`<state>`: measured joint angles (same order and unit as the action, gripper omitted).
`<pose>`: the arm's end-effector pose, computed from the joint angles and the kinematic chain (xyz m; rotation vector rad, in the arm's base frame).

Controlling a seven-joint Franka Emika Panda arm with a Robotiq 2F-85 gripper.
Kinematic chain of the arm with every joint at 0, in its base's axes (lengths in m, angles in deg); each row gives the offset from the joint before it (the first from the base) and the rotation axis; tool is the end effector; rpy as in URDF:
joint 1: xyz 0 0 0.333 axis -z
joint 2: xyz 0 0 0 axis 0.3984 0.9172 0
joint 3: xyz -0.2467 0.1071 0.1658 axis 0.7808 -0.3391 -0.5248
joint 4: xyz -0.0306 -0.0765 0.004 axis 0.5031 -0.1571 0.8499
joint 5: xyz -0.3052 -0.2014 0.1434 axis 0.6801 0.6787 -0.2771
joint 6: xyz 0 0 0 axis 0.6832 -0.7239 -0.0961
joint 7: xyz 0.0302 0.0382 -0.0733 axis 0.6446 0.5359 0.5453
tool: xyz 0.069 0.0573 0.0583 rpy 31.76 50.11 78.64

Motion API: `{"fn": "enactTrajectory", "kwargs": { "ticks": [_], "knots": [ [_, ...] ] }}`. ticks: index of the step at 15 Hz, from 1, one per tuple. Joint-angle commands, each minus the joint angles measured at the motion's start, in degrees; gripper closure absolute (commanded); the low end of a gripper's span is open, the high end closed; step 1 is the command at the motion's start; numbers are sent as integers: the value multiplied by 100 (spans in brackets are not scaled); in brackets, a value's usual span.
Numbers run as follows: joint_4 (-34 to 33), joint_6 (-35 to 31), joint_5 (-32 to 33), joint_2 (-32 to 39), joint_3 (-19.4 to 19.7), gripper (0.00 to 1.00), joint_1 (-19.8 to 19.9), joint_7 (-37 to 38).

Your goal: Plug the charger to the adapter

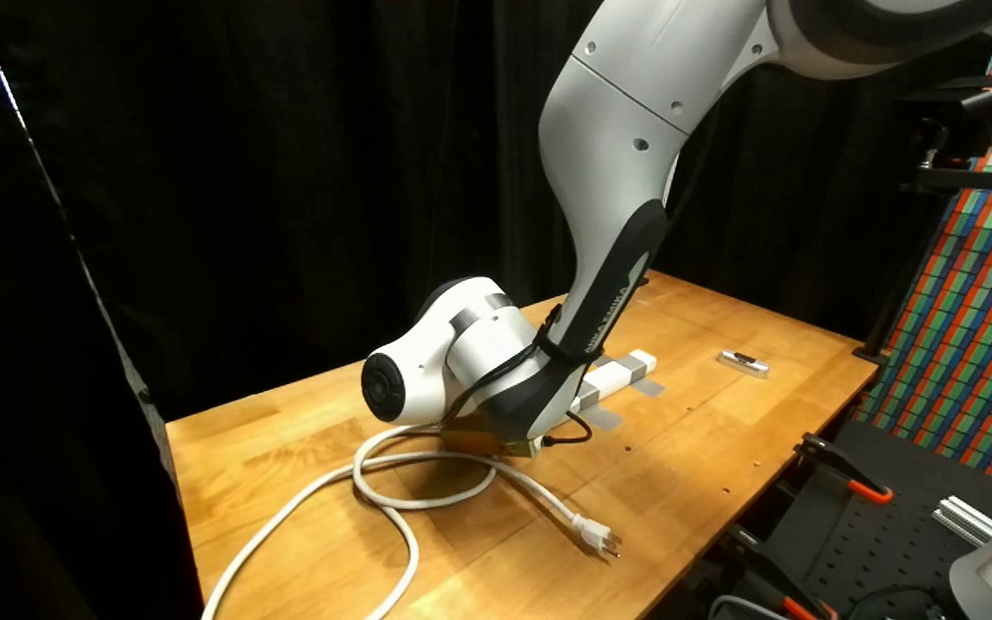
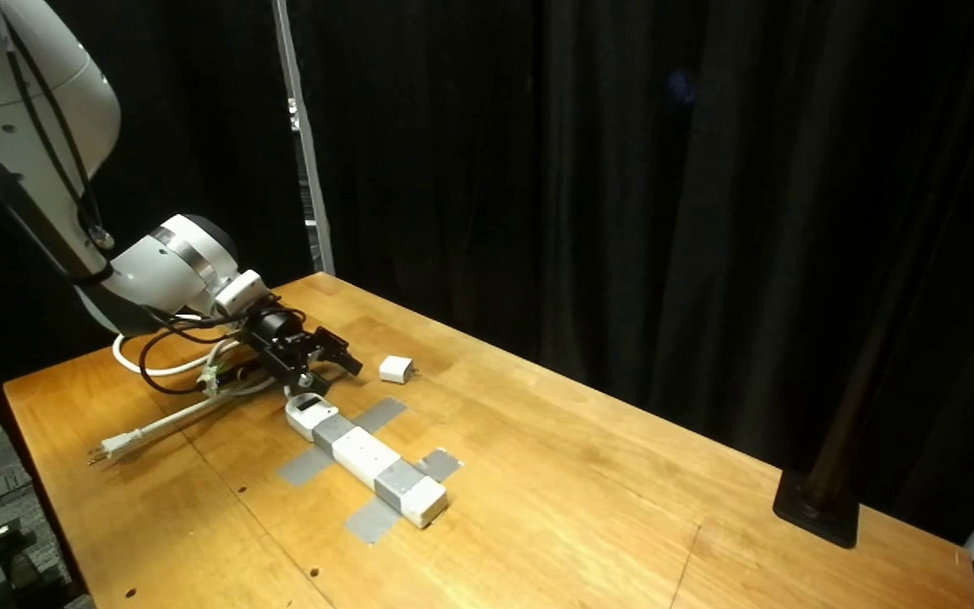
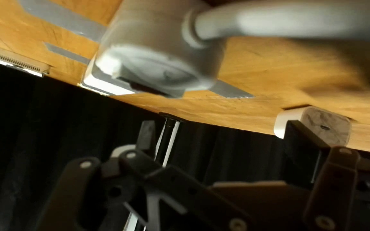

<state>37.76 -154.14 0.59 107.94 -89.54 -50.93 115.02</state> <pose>0.5401 0.2272 0.0650 1.9214 -0.9764 0.9542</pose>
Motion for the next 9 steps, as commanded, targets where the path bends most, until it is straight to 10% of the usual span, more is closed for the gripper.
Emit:
{"fn": "enactTrajectory", "kwargs": {
  "ticks": [1, 9],
  "knots": [
    [-390, 131, 23, 268, -233, 0, 147, 445],
    [-1076, -382, 266, 611, -281, 0, 239, 764]
  ]
}}
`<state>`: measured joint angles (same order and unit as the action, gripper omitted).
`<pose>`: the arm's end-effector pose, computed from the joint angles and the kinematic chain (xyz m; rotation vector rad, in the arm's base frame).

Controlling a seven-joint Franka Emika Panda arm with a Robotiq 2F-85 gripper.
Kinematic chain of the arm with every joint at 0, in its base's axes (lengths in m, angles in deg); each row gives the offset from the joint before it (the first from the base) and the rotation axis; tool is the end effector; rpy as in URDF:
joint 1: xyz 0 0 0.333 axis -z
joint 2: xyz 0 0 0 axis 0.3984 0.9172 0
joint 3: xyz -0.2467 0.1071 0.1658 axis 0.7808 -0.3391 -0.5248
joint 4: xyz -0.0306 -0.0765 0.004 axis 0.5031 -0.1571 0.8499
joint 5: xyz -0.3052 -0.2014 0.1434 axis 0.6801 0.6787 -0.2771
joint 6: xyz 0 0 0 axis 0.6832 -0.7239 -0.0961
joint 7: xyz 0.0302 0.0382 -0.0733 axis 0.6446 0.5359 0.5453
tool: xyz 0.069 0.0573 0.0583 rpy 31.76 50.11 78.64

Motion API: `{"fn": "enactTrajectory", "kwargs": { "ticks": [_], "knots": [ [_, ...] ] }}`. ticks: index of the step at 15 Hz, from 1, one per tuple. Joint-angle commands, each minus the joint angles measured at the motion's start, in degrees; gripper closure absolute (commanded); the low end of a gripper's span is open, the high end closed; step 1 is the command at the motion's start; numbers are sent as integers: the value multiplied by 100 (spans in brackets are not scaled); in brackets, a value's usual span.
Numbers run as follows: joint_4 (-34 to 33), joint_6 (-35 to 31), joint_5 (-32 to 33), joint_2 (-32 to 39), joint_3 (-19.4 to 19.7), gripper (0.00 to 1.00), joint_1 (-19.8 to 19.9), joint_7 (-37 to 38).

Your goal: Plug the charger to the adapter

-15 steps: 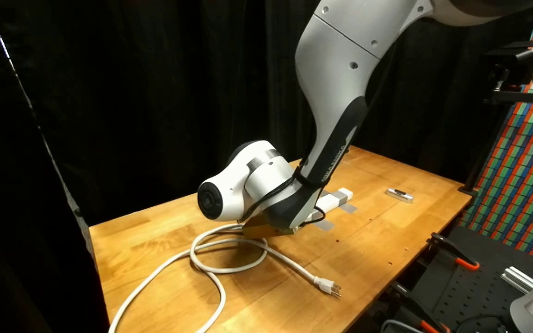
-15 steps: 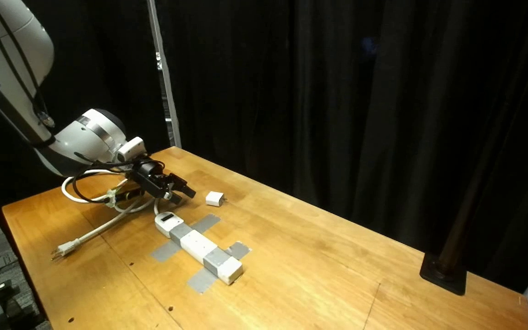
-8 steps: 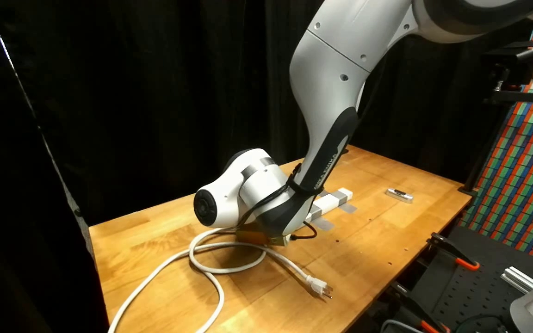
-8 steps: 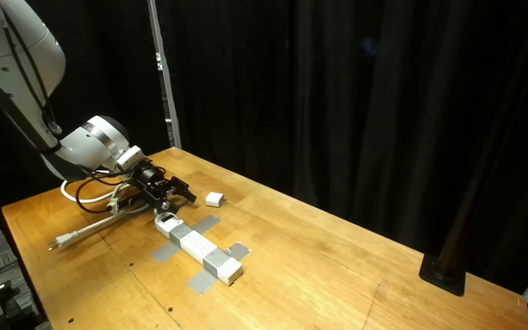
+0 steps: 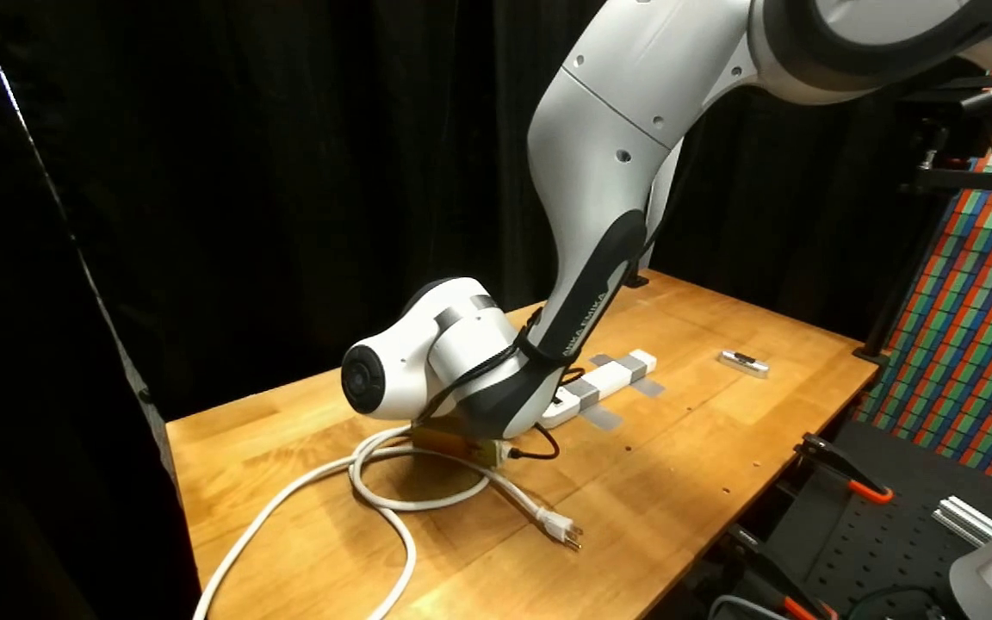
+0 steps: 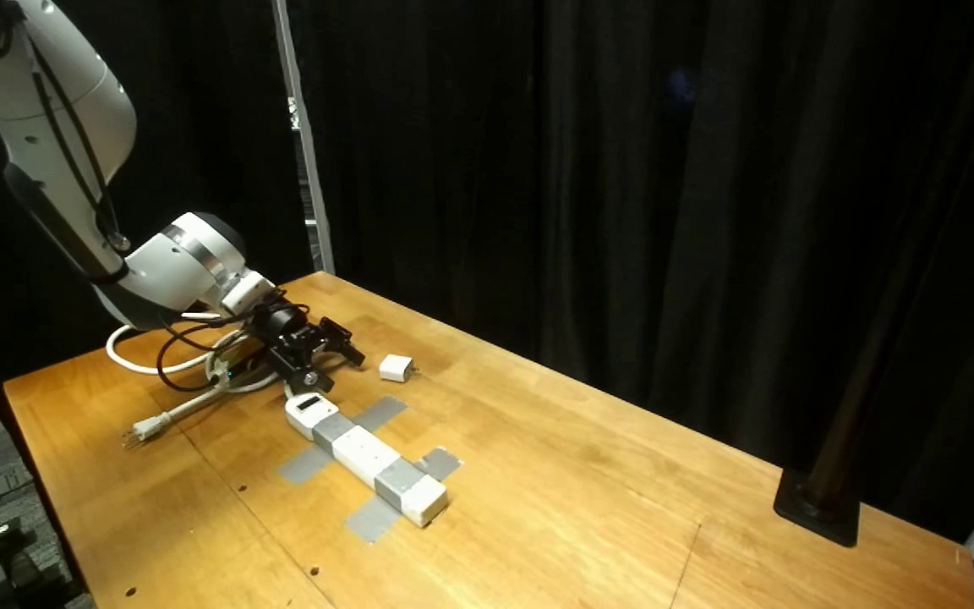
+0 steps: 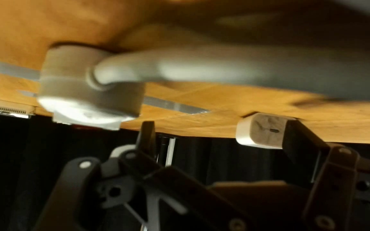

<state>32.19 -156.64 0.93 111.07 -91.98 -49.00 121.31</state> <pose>0.5604 0.2481 0.0587 1.9564 -1.1550 1.0115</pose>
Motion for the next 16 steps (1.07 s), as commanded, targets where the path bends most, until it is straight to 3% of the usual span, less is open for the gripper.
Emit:
{"fn": "enactTrajectory", "kwargs": {
  "ticks": [1, 9, 16],
  "knots": [
    [-665, -162, 315, 365, -10, 0, 36, 102],
    [-1502, -124, 568, 808, 93, 0, 65, -146],
    [-1693, -4, 430, 933, 109, 0, 148, -651]
  ]
}}
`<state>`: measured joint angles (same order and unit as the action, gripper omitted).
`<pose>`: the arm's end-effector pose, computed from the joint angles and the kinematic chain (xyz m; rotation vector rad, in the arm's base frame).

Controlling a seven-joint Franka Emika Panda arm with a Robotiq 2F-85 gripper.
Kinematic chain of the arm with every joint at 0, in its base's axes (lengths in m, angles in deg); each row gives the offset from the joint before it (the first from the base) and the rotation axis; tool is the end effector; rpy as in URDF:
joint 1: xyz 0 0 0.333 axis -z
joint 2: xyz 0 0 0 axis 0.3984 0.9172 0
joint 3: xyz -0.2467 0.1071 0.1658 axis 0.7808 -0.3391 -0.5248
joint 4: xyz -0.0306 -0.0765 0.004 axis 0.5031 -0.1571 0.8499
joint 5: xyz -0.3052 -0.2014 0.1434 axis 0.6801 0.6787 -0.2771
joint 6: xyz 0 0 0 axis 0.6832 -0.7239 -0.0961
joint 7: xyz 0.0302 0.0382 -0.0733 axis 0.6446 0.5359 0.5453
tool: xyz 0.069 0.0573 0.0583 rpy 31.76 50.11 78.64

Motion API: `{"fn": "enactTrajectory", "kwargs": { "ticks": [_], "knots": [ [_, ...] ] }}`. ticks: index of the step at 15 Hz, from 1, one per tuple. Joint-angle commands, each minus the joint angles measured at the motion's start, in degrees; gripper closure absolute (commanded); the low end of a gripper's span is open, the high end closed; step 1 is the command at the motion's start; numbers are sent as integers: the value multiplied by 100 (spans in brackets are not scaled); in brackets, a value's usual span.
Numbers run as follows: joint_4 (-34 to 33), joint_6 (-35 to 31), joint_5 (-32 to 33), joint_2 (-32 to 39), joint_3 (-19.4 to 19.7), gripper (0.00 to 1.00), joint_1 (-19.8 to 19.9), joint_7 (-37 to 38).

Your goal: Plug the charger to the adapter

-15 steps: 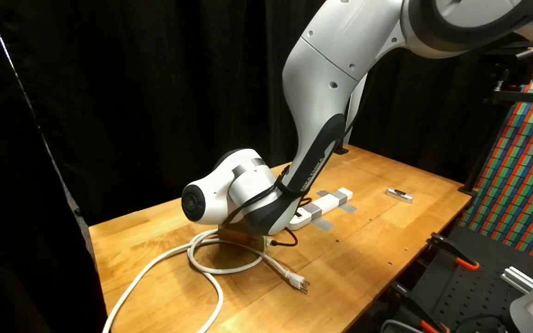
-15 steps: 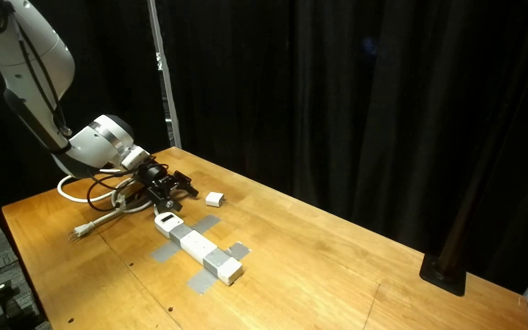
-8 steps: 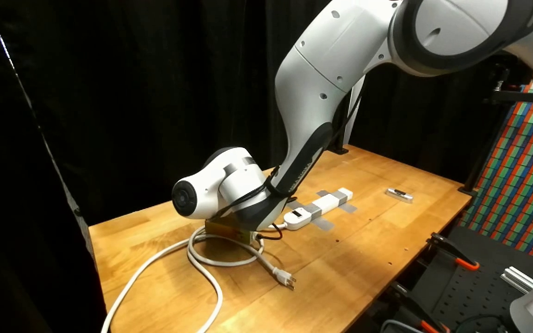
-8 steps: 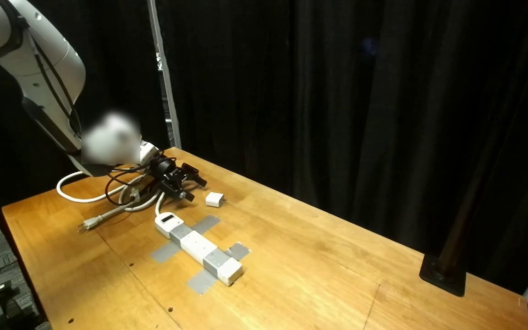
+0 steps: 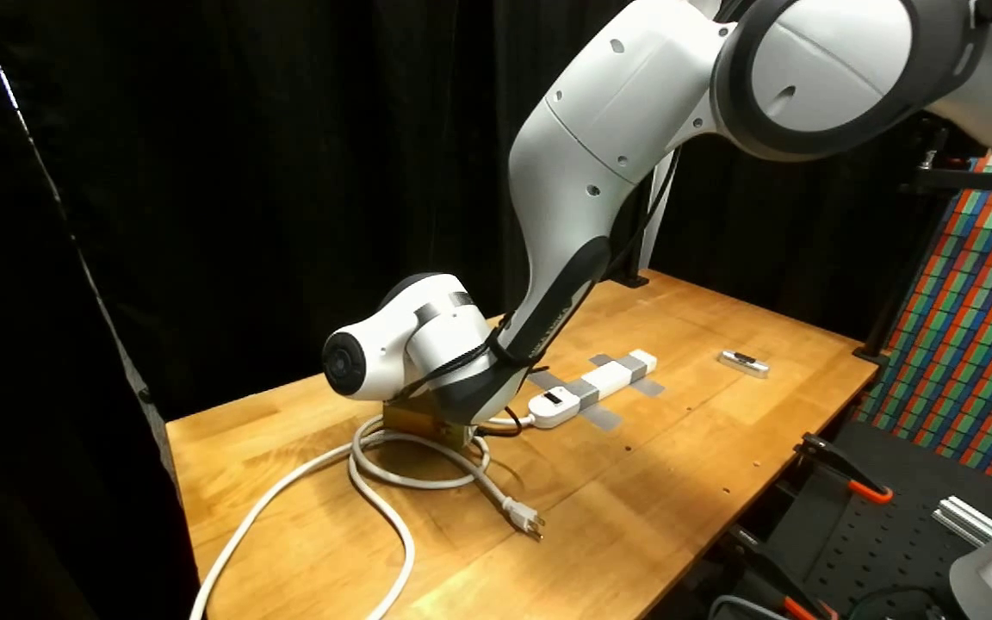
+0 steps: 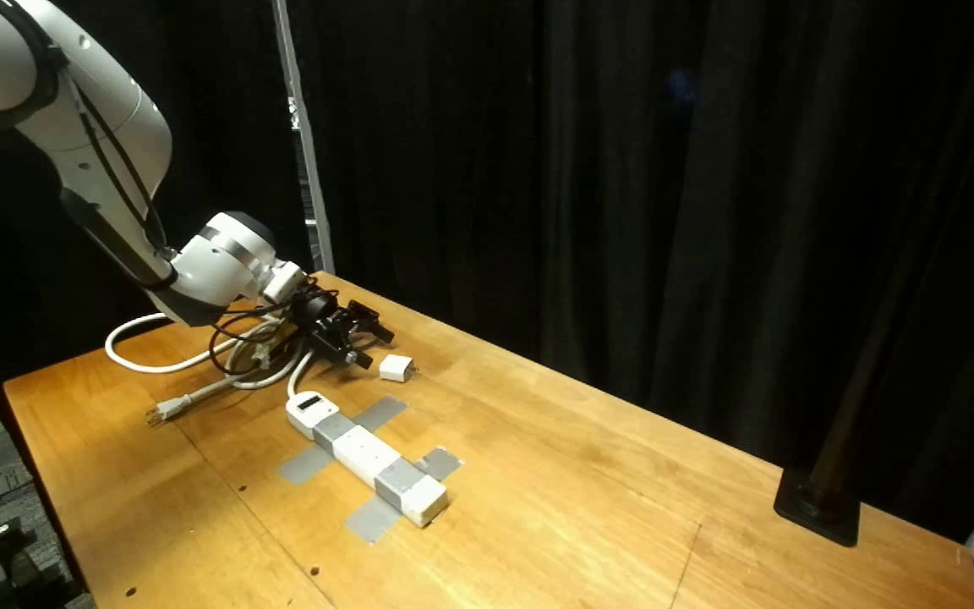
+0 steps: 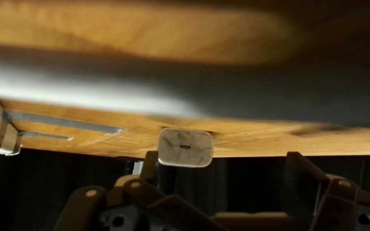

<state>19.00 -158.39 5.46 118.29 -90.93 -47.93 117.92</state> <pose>0.6230 0.2527 0.0566 1.9899 -1.1417 1.1207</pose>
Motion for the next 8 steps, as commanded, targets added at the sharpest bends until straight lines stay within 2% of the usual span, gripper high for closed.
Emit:
{"fn": "enactTrajectory", "kwargs": {
  "ticks": [1, 8],
  "knots": [
    [-402, 207, -59, 232, -3, 0, 54, -409],
    [-460, 490, -127, 307, 28, 0, 95, -718]
  ]
}}
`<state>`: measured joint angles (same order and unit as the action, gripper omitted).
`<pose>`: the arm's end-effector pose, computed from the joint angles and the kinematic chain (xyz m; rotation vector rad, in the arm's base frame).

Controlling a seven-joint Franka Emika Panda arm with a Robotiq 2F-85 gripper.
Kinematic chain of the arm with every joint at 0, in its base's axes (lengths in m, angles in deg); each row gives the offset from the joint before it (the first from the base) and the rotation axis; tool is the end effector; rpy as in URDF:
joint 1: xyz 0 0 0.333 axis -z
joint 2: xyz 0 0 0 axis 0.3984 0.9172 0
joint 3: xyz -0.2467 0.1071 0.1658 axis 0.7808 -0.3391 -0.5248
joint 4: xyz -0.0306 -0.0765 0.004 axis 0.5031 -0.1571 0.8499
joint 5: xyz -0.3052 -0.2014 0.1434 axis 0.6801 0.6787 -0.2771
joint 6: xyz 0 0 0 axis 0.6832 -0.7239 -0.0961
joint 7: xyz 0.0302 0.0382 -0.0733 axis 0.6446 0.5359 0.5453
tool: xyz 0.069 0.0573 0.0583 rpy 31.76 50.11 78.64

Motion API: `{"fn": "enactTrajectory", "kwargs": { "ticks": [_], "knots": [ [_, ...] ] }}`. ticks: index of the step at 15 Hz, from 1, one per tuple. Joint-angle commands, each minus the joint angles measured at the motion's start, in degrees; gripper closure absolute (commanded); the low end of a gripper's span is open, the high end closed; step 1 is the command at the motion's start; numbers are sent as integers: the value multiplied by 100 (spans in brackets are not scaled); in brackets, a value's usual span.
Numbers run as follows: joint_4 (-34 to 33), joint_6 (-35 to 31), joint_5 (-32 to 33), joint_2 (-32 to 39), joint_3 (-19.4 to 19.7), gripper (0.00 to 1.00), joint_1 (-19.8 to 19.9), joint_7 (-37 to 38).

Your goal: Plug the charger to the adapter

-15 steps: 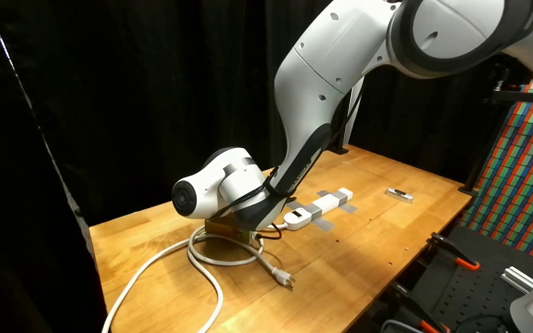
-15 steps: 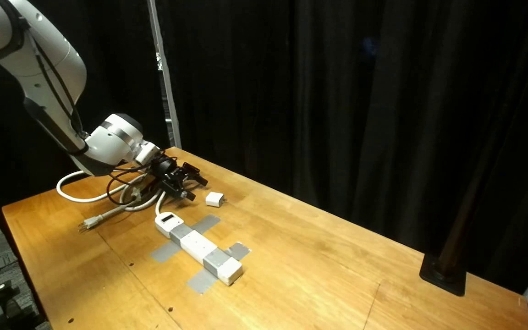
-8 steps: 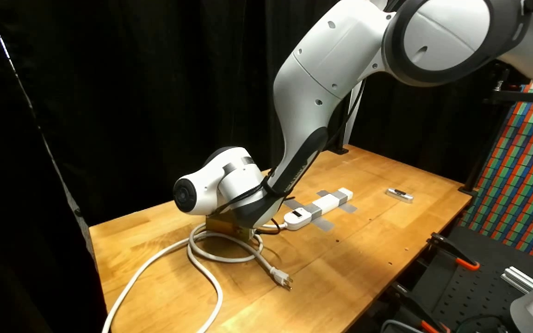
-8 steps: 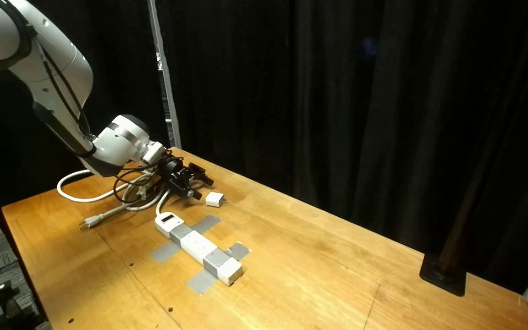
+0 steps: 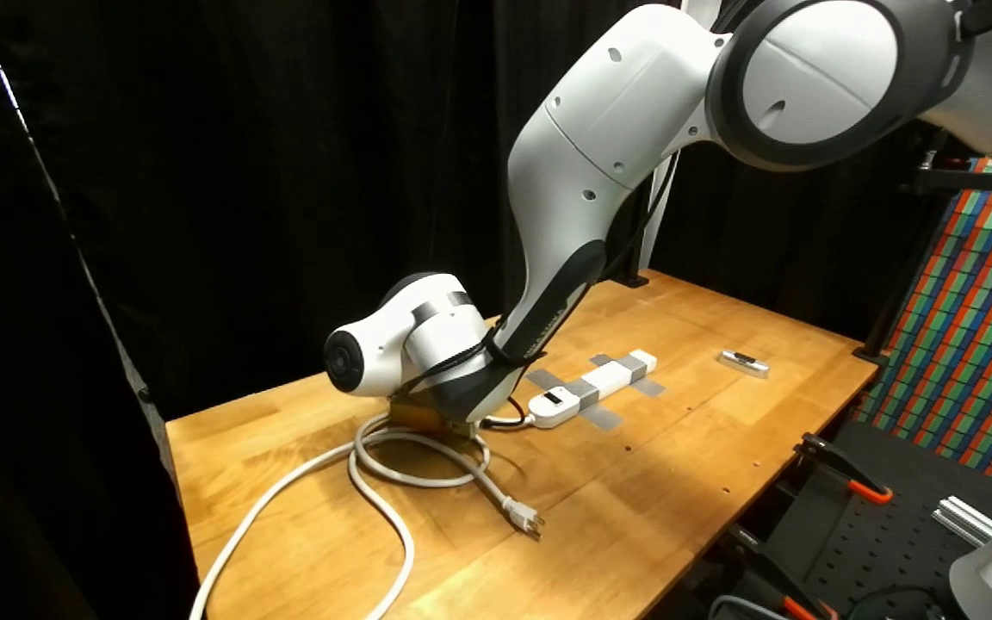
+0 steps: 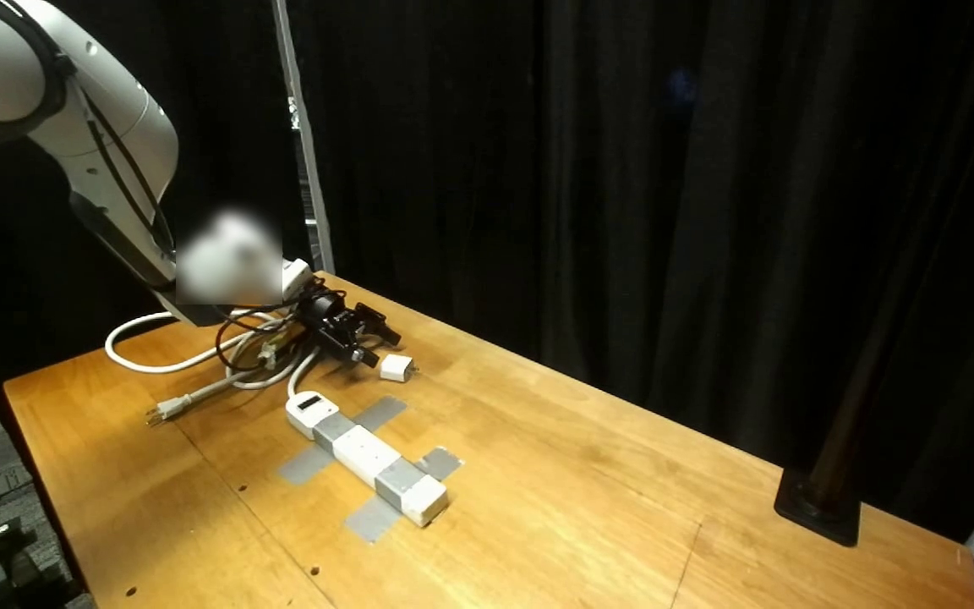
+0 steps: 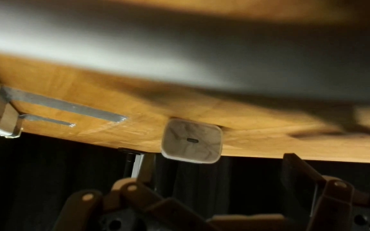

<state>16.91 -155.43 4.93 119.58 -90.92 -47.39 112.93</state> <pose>0.6303 0.2422 0.0556 1.9561 -1.0710 1.0733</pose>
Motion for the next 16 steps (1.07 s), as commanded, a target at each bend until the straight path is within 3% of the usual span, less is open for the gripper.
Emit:
{"fn": "enactTrajectory", "kwargs": {
  "ticks": [1, 7, 8, 9, 14, 15, 16],
  "knots": [
    [-242, 183, -93, 175, 17, 0, 73, -248],
    [-123, 116, -142, 150, 17, 0, 198, -256],
    [-95, 70, -145, 135, 2, 25, 215, -262],
    [-85, 49, -157, 129, -6, 27, 224, -258],
    [-21, 19, -350, 118, -35, 67, 253, -298],
    [-7, 19, -389, 120, -32, 24, 257, -293],
    [7, 33, -394, 117, -25, 27, 256, -289]
  ]
}}
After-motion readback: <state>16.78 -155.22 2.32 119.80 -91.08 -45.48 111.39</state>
